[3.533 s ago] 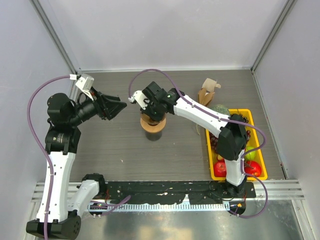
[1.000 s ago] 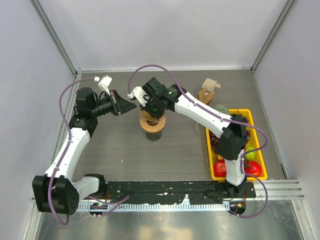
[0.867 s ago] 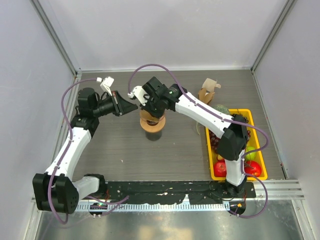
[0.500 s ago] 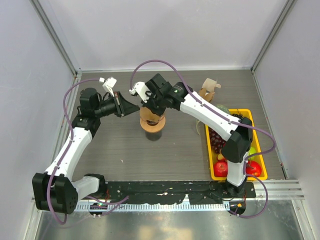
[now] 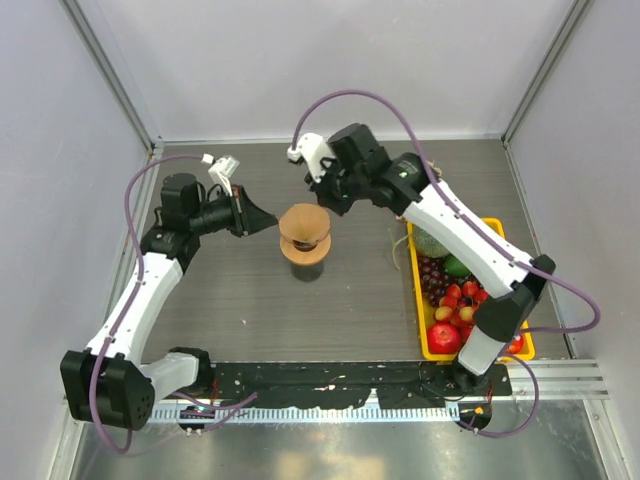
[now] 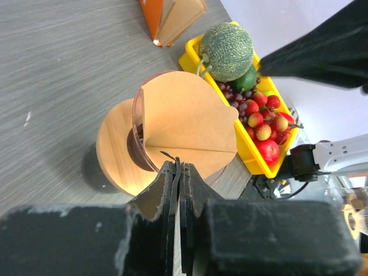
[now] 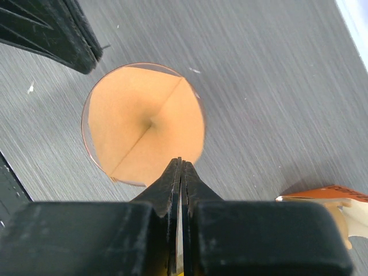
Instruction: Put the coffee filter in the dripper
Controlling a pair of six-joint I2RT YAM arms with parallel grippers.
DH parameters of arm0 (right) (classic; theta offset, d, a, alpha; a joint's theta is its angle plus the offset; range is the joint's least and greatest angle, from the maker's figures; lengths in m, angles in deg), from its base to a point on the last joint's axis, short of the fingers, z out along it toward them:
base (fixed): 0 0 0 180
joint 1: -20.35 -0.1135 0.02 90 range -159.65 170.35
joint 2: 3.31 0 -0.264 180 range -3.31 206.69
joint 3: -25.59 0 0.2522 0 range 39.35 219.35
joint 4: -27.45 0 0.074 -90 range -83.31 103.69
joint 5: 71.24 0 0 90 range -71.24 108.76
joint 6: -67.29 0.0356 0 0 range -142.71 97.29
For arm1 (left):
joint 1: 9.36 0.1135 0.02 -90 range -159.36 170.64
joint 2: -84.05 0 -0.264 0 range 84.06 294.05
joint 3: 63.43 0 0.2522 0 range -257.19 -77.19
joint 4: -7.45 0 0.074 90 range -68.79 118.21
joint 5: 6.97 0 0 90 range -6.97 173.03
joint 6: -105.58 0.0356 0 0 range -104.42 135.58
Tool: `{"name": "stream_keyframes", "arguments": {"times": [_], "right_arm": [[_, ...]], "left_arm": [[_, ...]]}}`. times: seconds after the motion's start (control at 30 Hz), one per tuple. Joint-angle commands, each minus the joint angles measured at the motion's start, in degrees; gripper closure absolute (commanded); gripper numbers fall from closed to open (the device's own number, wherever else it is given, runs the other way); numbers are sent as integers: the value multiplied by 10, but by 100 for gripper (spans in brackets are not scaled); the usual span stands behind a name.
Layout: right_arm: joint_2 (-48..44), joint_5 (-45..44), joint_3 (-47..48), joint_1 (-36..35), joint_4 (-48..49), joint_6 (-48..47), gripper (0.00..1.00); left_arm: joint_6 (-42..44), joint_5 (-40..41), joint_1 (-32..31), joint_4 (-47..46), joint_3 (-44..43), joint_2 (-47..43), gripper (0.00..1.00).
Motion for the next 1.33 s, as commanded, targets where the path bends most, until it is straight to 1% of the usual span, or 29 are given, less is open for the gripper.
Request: {"name": "stream_keyframes", "arguments": {"times": [0.0,0.13,0.23,0.27,0.37,0.43,0.47,0.5,0.53,0.57,0.6,0.63,0.7,0.73,0.77,0.83,0.87,0.9,0.97,1.07,1.3], "right_arm": [[-90,39,-7,43,28,22,95],[-159,76,-50,105,48,41,95],[-217,115,-125,169,88,51,95],[-249,122,-139,192,94,54,95],[-308,141,-223,236,125,61,95],[-350,142,-276,258,144,65,95],[-379,142,-298,272,153,75,95],[-391,142,-337,279,168,80,95],[-420,135,-376,287,177,92,90],[-432,130,-392,291,194,98,87],[-458,120,-426,296,202,105,79],[-468,113,-439,298,214,109,75],[-505,101,-479,302,232,120,49],[-513,88,-506,302,239,120,43],[-526,82,-521,303,251,123,29],[-541,79,-553,313,268,123,12],[-545,72,-566,319,271,121,9],[-549,66,-573,319,277,119,1],[-553,54,-589,322,281,116,4],[-558,50,-609,323,285,115,4],[-569,60,-601,324,278,111,4]], "left_arm": [[112,43,-2,87,-67,-46,92],[184,85,-1,180,-132,-69,89],[226,119,0,235,-176,-85,85],[235,126,0,250,-187,-90,82],[275,137,0,292,-207,-107,67],[290,146,0,317,-210,-119,55],[299,146,0,326,-209,-125,46],[303,155,0,336,-205,-132,32],[303,164,0,342,-198,-139,18],[304,174,1,346,-192,-147,1],[306,179,1,350,-182,-155,1],[304,186,1,354,-176,-158,1],[300,204,1,360,-158,-165,1],[309,208,1,363,-150,-166,1],[319,213,1,375,-145,-164,1],[323,237,1,392,-127,-157,1],[327,246,2,394,-115,-156,1],[327,259,3,388,-100,-159,1],[321,279,8,366,-67,-172,1],[308,299,8,346,-39,-190,1],[297,312,8,349,-52,-199,1]]}}
